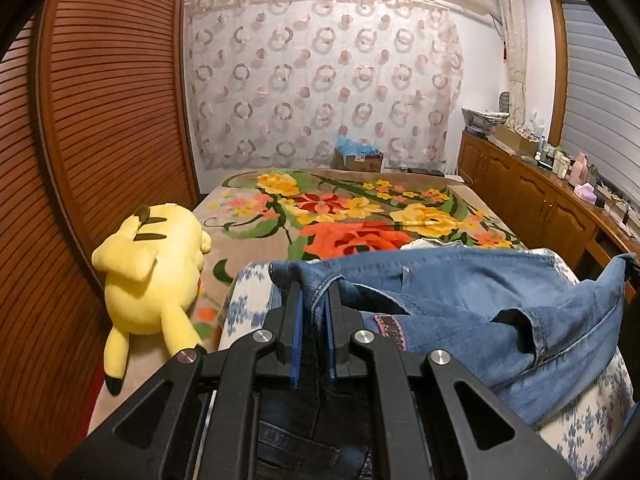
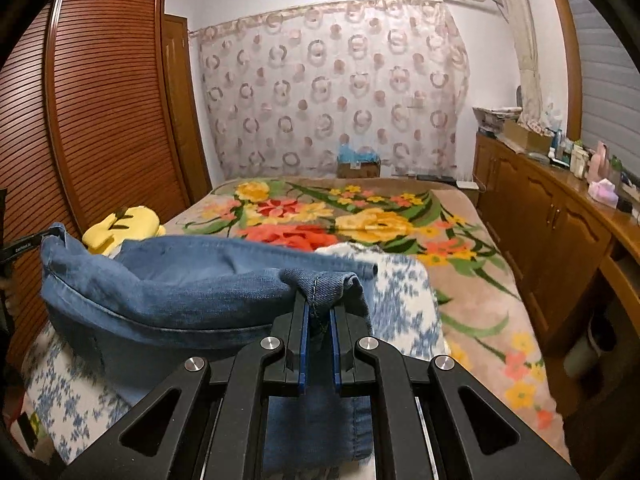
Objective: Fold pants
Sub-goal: 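Lift the held hems and fold them over toward the waistband with both grippers, then open both grippers and release the folded legs onto the jeans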
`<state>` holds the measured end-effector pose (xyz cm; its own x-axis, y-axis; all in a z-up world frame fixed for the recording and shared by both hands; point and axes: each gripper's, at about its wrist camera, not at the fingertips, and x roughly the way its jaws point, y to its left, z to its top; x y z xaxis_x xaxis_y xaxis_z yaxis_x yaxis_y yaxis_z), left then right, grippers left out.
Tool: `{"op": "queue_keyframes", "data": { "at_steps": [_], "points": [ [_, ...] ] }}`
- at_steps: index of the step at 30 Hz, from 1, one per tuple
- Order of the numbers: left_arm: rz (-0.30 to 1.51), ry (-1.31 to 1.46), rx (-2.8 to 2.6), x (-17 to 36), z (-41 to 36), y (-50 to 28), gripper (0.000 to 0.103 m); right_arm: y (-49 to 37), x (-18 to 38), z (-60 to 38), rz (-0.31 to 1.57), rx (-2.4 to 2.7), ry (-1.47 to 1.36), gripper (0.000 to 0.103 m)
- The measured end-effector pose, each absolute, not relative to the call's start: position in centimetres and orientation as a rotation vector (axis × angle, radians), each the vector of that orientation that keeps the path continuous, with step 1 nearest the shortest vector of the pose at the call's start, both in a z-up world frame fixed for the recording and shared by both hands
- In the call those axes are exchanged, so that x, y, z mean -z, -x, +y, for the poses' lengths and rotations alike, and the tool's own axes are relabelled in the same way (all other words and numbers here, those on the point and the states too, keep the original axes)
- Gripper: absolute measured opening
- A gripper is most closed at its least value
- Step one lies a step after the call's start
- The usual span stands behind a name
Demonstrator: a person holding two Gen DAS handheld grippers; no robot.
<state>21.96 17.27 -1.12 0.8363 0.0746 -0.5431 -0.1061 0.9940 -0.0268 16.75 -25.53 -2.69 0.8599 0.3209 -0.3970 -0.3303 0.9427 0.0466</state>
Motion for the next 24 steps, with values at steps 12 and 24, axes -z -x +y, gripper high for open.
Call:
{"op": "queue_keyframes", "data": {
  "at_steps": [12, 24],
  "points": [
    [0.619, 0.049, -0.096, 1.1, 18.1, -31.1, 0.011, -23.6, 3.2, -23.3, 0.461, -0.294, 0.032, 0.008],
    [0.739, 0.012, -0.107, 4.5, 17.6, -37.4, 0.020, -29.7, 3.9, -20.9, 0.566, -0.265, 0.066, 0.009]
  ]
}}
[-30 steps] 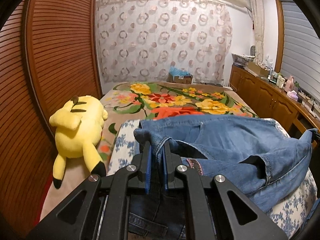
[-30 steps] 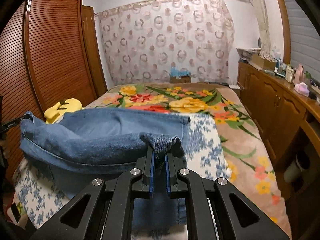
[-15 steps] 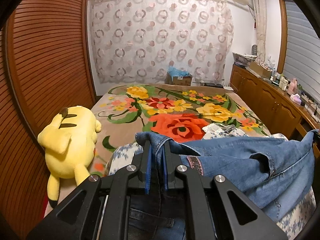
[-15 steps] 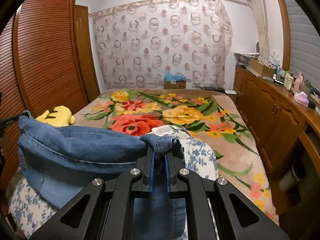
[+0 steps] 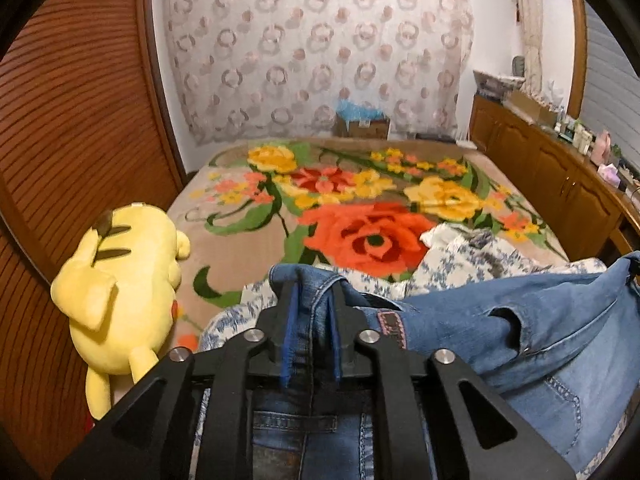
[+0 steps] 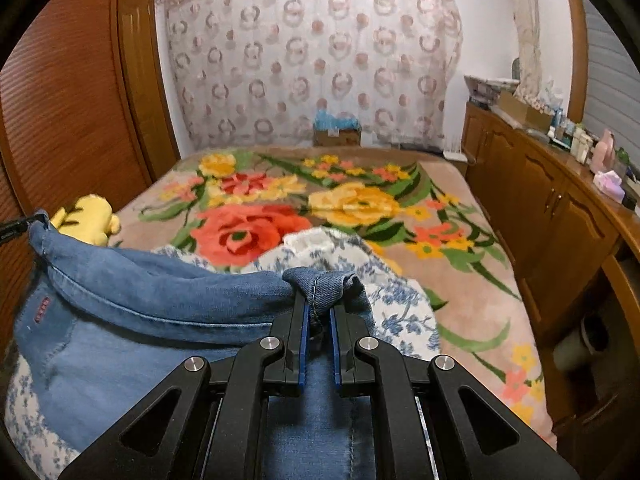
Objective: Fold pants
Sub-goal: 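Open both grippers and release the folded legs onto the jeans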
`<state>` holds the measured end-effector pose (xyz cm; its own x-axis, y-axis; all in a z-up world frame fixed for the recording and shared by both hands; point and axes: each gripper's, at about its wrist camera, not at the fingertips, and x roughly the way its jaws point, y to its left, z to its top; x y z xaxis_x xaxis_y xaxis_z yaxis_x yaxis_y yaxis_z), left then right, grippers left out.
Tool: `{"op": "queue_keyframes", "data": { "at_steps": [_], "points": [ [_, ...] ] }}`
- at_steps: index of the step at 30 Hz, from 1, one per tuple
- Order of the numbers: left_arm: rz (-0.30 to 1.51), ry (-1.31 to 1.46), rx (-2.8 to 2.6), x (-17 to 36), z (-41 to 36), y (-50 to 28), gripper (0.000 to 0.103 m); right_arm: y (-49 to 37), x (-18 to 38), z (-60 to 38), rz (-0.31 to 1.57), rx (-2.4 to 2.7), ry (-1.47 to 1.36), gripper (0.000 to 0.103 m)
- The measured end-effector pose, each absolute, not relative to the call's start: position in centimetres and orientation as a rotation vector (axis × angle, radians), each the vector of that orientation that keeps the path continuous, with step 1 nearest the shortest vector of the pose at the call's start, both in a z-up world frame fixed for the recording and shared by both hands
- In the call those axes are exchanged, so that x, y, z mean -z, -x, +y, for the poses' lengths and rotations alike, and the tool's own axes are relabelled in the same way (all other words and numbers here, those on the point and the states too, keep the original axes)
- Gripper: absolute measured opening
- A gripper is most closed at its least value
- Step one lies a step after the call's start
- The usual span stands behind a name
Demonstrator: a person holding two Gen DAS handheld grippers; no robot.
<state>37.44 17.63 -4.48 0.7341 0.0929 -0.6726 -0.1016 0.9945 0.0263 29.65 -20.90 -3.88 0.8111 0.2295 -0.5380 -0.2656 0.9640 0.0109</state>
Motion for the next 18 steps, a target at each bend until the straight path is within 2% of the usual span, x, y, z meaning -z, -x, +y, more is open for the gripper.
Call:
{"op": "queue_keyframes", "data": {
  "at_steps": [2, 7, 9, 16, 17, 18],
  "points": [
    [0.755, 0.005, -0.113, 5.0, 17.6, -37.2, 0.029, -30.3, 4.3, -20.6, 0.593, -0.260, 0.083, 0.009],
    [0.741, 0.018, -0.110, 4.4, 18.3, -35.7, 0.067, -30.7, 4.0, -20.1, 0.608, -0.254, 0.072, 0.009],
    [0.720, 0.031, -0.101, 3.6, 18.5, -34.8, 0.076, -31.1, 3.4, -20.0, 0.602, -0.252, 0.069, 0.009],
    [0.702, -0.003, -0.062, 2.8, 17.2, -33.1, 0.076, -32.0, 3.8, -19.9, 0.592, -0.214, 0.071, 0.009],
    [0.706, -0.006, -0.054, 2.9, 16.8, -33.1, 0.076, -32.1, 4.0, -19.8, 0.597, -0.210, 0.069, 0.010],
    [0.712, -0.009, -0.042, 3.2, 16.4, -33.1, 0.076, -32.3, 4.1, -19.7, 0.605, -0.208, 0.067, 0.016]
  ]
}}
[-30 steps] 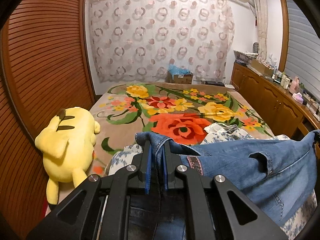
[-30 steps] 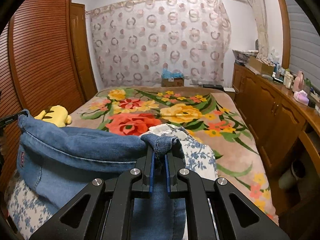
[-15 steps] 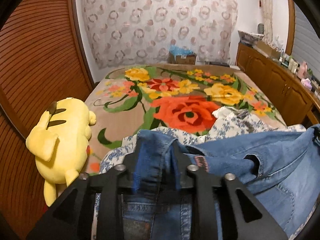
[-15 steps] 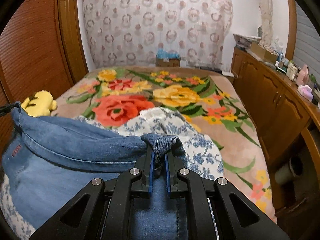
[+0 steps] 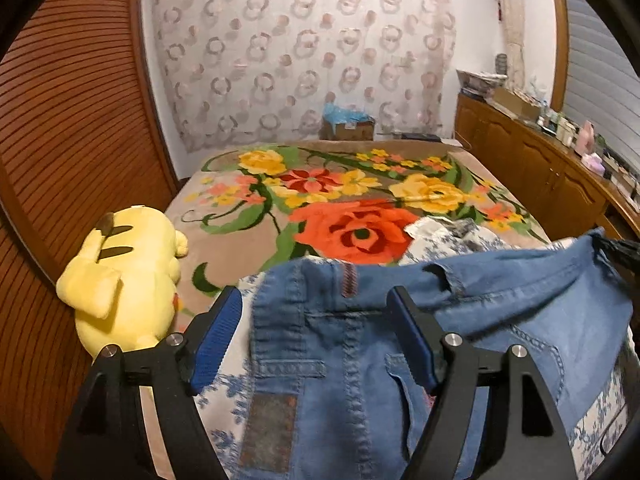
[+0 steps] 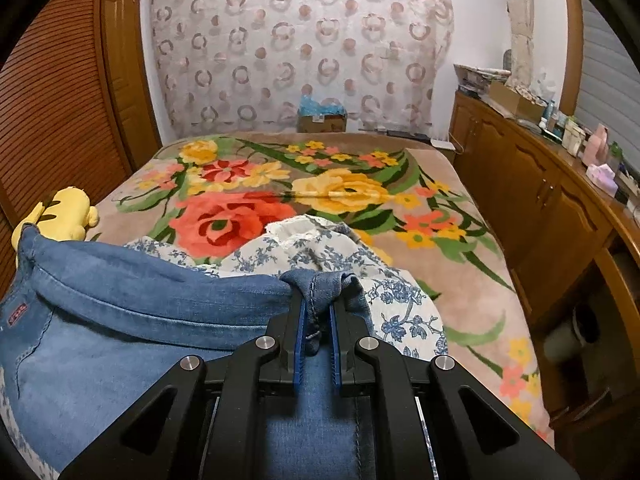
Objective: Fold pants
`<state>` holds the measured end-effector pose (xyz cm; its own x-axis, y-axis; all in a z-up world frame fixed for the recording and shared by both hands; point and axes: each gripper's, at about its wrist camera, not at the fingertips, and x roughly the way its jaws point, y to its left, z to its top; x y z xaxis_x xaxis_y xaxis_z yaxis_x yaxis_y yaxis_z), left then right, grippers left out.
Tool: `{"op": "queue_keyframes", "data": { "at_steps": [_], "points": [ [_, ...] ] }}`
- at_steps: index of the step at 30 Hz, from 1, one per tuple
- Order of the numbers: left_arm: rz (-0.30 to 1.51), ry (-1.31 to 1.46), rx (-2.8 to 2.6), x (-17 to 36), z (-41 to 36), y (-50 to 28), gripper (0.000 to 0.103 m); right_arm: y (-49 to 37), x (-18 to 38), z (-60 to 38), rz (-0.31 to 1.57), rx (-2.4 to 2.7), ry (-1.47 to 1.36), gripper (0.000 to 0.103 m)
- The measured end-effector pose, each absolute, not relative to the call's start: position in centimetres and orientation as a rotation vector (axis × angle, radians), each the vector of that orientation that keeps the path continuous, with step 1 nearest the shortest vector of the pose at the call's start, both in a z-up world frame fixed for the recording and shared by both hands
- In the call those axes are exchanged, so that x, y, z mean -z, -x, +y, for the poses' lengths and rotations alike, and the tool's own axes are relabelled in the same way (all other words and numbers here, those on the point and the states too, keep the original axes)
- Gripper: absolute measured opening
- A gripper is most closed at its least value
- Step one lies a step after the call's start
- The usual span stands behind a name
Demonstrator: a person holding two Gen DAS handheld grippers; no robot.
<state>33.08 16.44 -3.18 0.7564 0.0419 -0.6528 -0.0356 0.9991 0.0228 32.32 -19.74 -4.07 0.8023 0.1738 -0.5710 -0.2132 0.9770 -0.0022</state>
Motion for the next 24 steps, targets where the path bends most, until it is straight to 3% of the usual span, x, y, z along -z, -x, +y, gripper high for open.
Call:
{"op": "queue_keyframes", "data": {
  "at_steps": [3, 8, 24],
  "points": [
    [0.724, -0.011, -0.016, 3.8, 15.3, -32.9, 0.076, -32.1, 3.7, -19.9, 0.609, -0.176, 0.075, 0.028],
    [0.730, -0.016, 0.027, 4.5, 13.7, -32.0, 0.076, -29.4, 2.5, -21.2, 0.590, -0.212, 0.046, 0.038],
    [0.779, 0.006, 0.059, 6.7, 12.3, -26.9, 0.076, -19.1, 5.1, -26.3, 0.684, -0.230, -0.019, 0.040]
  ]
}}
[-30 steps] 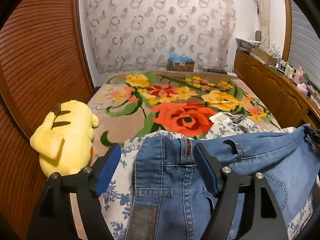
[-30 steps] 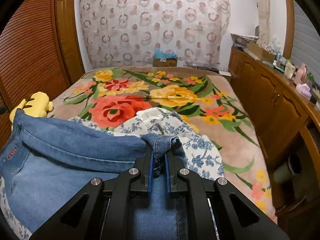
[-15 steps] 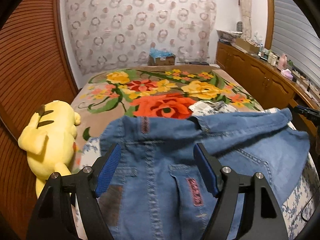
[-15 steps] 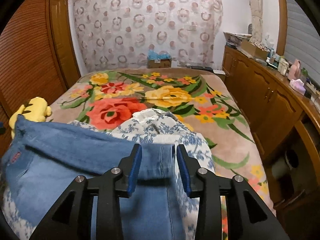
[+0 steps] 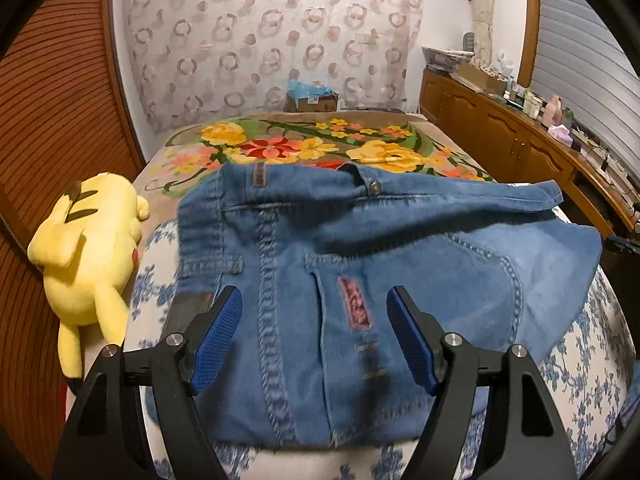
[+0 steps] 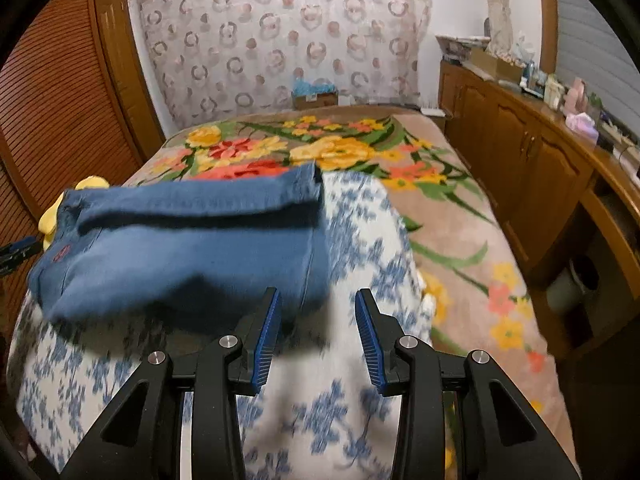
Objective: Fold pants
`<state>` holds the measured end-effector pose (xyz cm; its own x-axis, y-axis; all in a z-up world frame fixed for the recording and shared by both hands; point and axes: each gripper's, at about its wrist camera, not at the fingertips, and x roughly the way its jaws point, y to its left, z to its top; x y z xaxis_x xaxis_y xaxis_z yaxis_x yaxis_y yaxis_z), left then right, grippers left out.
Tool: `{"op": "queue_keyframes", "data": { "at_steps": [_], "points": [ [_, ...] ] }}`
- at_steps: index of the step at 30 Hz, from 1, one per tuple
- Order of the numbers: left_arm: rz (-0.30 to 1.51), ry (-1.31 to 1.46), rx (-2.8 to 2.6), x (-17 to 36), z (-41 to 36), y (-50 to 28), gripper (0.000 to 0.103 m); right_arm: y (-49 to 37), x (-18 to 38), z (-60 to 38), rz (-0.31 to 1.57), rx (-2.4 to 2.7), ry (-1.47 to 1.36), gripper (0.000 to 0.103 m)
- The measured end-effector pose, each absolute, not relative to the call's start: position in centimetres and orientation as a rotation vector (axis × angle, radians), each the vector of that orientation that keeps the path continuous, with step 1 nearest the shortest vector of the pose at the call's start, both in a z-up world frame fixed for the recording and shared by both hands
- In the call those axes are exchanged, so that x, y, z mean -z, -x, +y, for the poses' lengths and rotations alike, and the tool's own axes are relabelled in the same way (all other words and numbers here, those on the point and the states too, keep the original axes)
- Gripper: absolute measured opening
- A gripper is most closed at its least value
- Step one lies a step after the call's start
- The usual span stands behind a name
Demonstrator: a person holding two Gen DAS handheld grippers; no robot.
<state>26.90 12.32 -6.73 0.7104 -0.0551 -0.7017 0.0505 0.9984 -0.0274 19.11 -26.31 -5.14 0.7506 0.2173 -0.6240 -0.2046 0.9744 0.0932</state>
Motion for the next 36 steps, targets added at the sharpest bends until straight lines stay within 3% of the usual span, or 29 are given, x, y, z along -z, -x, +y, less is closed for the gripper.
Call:
{"op": "queue_keyframes", "data": {
  "at_steps": [18, 32, 34, 36],
  "points": [
    [0.831, 0.078, -0.142, 10.0, 20.7, -23.4, 0.076, -24.7, 6.6, -24.5, 0.767, -0.314, -0.024, 0.040],
    [0.887, 0.130, -0.095, 12.8, 21.5, -24.6, 0.070, -24.5, 7.3, -22.3, 0.777, -0.284, 0.017, 0.039],
    [0.893, 0.150, -0.072, 13.0, 21.6, -24.7, 0.062, -24.2, 7.3, -22.3, 0.773, -0.287, 0.025, 0.033],
    [0.895, 0.159, -0.066, 13.0, 21.5, -24.8, 0.058, -24.1, 7.3, -22.6, 0.766, -0.293, 0.017, 0.020]
  ]
}}
